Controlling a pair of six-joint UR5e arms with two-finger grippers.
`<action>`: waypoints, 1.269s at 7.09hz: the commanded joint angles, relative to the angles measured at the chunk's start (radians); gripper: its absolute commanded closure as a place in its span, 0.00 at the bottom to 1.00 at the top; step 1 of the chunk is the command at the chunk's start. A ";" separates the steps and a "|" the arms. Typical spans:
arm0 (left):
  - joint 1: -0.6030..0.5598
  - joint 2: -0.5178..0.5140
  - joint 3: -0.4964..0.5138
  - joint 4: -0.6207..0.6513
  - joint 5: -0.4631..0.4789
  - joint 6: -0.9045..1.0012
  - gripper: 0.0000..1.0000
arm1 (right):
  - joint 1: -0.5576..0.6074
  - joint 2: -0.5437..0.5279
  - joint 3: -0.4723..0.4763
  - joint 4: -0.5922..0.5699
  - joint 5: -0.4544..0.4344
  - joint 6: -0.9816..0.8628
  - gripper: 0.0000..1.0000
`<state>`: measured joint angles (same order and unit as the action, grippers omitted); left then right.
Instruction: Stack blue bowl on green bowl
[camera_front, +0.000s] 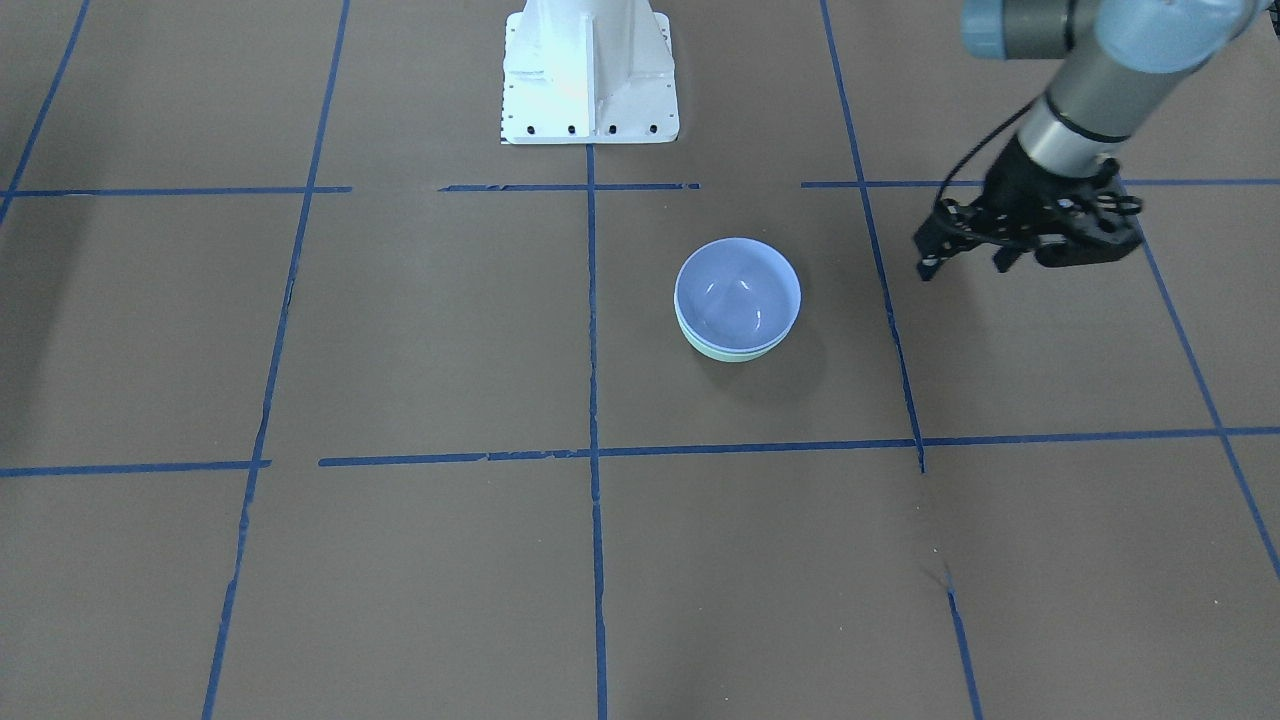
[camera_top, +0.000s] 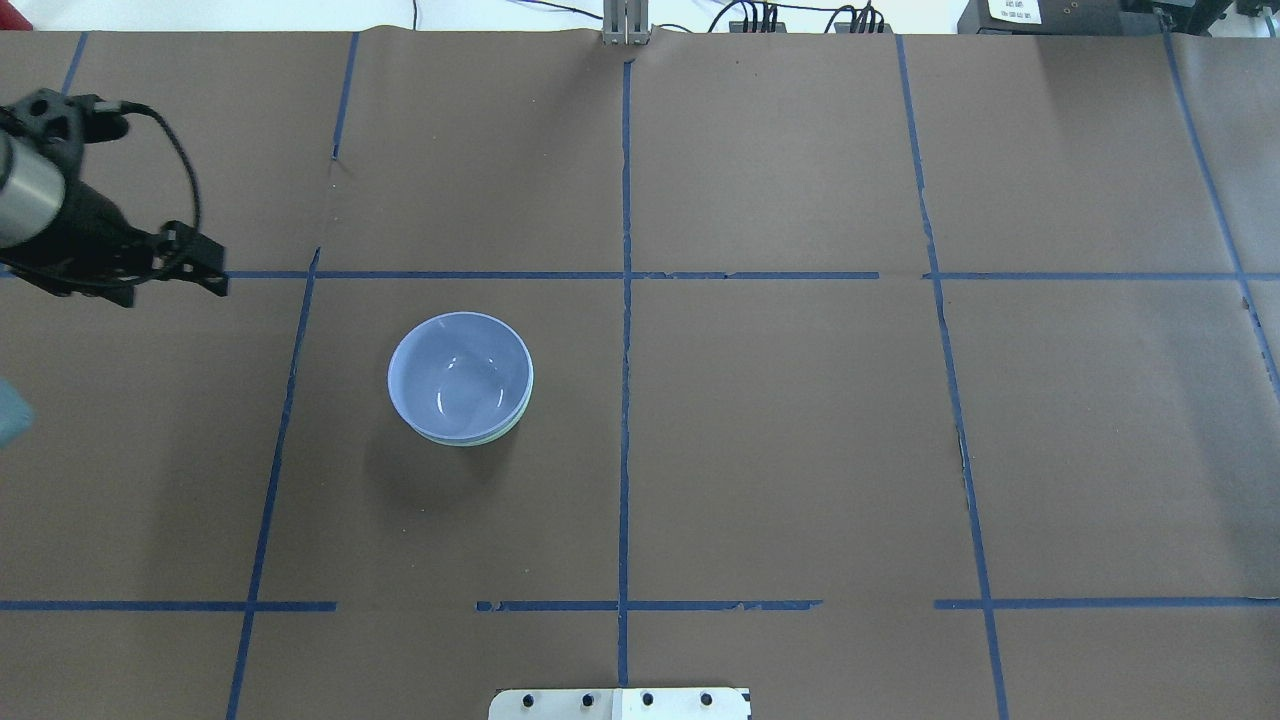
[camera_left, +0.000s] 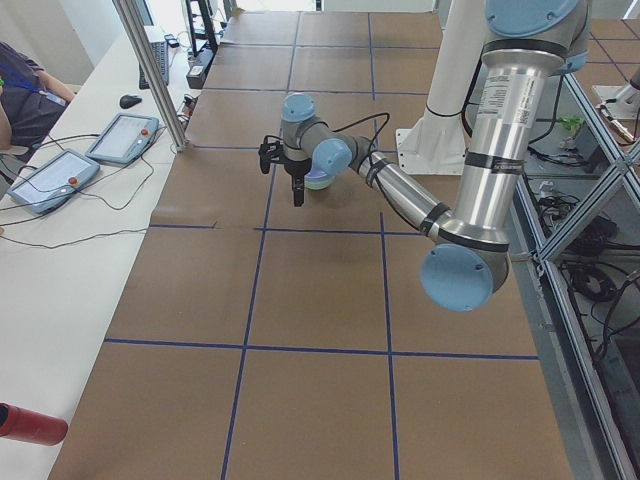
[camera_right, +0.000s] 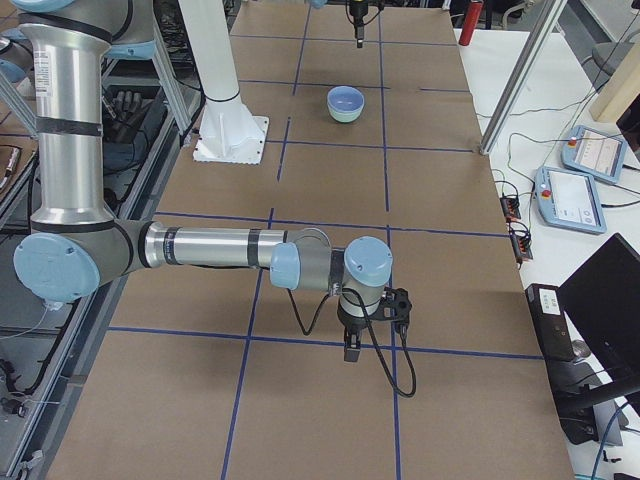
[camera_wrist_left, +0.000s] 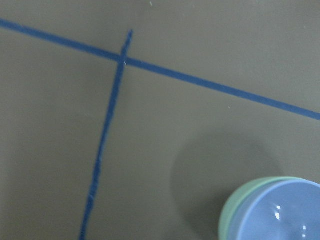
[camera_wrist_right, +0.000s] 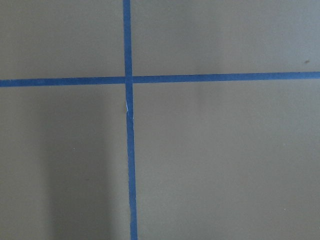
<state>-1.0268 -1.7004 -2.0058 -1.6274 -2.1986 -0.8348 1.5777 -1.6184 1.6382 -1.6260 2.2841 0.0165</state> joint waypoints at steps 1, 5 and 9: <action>-0.250 0.172 0.043 0.014 -0.055 0.545 0.00 | -0.001 0.002 0.000 0.000 0.000 0.000 0.00; -0.597 0.349 0.225 0.009 -0.078 0.987 0.00 | -0.001 0.000 0.000 0.000 0.000 -0.001 0.00; -0.624 0.363 0.228 0.008 -0.082 0.982 0.00 | -0.001 0.002 0.000 0.000 0.000 -0.001 0.00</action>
<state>-1.6455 -1.3385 -1.7790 -1.6151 -2.2804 0.1488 1.5777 -1.6181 1.6383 -1.6260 2.2841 0.0153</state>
